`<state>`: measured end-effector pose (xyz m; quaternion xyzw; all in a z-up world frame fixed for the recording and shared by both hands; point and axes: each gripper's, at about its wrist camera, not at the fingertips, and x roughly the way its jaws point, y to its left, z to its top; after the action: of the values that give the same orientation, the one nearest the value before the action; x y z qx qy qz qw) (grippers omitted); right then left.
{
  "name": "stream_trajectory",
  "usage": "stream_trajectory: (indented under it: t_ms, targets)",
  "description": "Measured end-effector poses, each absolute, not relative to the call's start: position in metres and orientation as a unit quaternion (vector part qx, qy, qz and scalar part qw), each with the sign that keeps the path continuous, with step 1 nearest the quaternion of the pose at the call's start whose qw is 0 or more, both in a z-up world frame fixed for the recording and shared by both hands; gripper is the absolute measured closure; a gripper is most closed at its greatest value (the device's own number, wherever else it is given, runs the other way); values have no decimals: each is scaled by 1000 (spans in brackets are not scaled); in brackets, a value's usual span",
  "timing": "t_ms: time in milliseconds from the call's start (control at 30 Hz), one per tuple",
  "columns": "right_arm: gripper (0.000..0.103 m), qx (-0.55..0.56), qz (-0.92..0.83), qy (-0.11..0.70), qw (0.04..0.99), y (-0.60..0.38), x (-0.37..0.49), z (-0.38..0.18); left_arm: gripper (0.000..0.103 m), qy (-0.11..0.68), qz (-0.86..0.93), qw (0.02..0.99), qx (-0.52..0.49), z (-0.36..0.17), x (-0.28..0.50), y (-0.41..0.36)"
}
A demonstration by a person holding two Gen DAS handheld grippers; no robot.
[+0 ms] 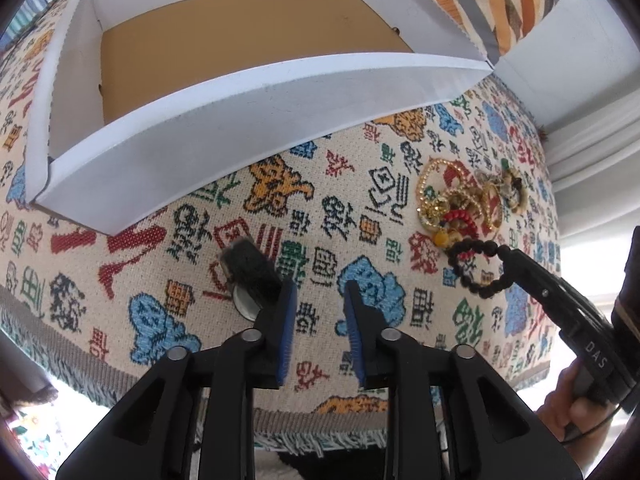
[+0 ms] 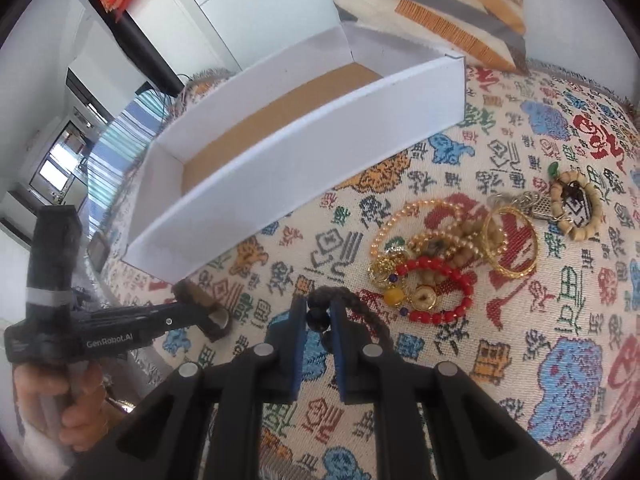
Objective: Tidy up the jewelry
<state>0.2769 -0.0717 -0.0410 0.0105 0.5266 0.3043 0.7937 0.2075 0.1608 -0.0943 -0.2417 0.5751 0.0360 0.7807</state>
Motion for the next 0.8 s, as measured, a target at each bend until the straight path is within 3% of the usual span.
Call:
stream_trajectory:
  t_ms: [33, 100, 133, 533, 567, 600, 633, 667, 800]
  targets:
    - [91, 14, 306, 526, 794, -76, 275, -36, 63, 573, 34, 783, -240, -91, 205, 160]
    - [90, 20, 308, 525, 793, -82, 273, -35, 37, 573, 36, 785, -233, -84, 199, 157]
    - [91, 23, 309, 525, 793, -83, 272, -33, 34, 571, 34, 787, -229, -81, 195, 156]
    - [90, 39, 320, 507, 799, -95, 268, -18, 34, 575, 135, 787, -176, -117, 215, 163]
    - [90, 38, 320, 507, 800, -95, 267, -17, 43, 577, 139, 786, -173, -124, 220, 164]
    - [90, 38, 320, 506, 800, -97, 267, -16, 71, 581, 138, 782, -178, -130, 222, 166]
    - [90, 38, 320, 506, 800, -97, 266, -15, 78, 581, 135, 782, -180, -133, 223, 167]
    - [90, 38, 320, 506, 800, -98, 266, -13, 83, 577, 120, 786, -187, -133, 222, 167]
    - [90, 31, 320, 503, 802, -98, 271, -7, 84, 574, 96, 793, -182, -126, 219, 164]
